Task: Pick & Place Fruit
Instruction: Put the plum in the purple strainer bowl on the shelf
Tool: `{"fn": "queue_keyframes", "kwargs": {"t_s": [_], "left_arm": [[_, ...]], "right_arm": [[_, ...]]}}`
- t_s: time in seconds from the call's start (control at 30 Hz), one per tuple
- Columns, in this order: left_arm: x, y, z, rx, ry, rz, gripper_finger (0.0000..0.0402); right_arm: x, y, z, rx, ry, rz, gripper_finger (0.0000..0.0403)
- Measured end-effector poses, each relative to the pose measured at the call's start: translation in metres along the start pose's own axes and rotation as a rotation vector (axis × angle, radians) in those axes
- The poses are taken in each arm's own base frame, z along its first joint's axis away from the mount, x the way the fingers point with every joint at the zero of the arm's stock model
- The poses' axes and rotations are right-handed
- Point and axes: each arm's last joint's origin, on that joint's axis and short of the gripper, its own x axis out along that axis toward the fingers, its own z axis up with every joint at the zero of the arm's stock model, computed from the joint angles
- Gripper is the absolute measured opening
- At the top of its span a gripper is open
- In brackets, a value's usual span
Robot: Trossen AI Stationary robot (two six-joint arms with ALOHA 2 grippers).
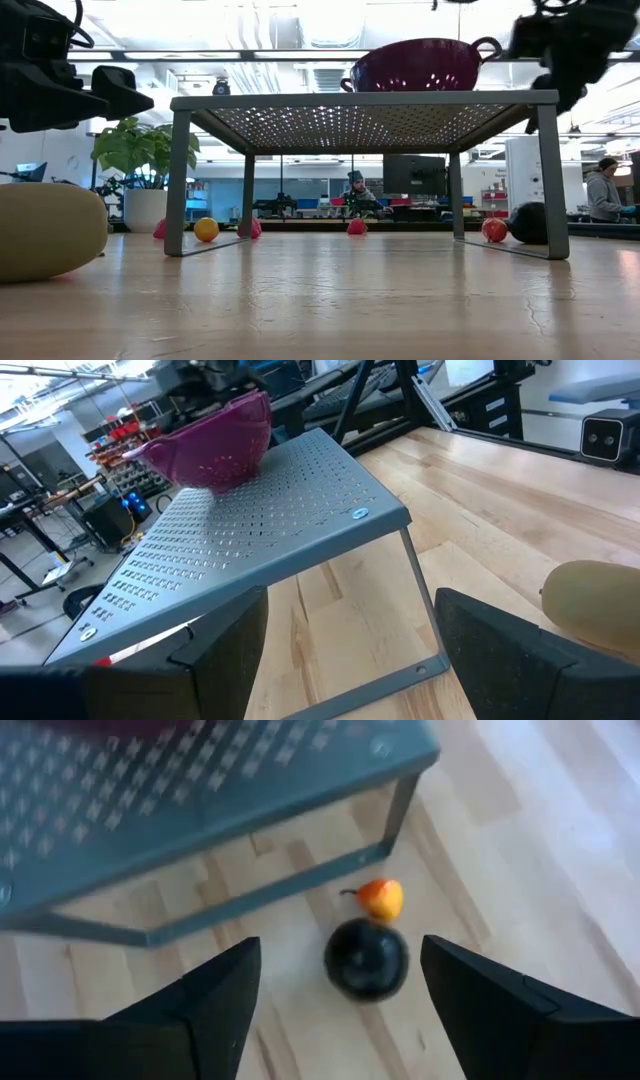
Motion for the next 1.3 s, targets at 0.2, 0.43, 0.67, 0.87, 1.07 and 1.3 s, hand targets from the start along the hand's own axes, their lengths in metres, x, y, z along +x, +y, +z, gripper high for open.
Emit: {"fn": "queue_keyframes", "kwargs": {"t_s": [0.2, 0.43, 0.67, 0.87, 1.07, 1.3], "left_arm": [[0.000, 0.000, 0.000, 0.000, 0.000, 0.000, 0.0291], [0.000, 0.000, 0.000, 0.000, 0.000, 0.000, 0.0291], [0.000, 0.000, 0.000, 0.000, 0.000, 0.000, 0.0291], [0.000, 0.000, 0.000, 0.000, 0.000, 0.000, 0.0291], [0.000, 0.000, 0.000, 0.000, 0.000, 0.000, 0.0291], [0.000, 0.000, 0.000, 0.000, 0.000, 0.000, 0.0291]], "right_arm": [[0.006, 0.027, -0.025, -0.093, 0.003, -0.006, 0.0252], [0.008, 0.050, -0.044, -0.157, -0.014, -0.053, 0.0240], [0.026, 0.060, -0.051, -0.254, 0.061, -0.148, 0.0253], [0.040, 0.063, -0.045, -0.194, 0.058, -0.258, 0.0275], [0.057, 0.062, -0.047, -0.235, 0.082, -0.377, 0.0303], [0.069, 0.065, -0.050, -0.295, 0.112, -0.438, 0.0327]]}}
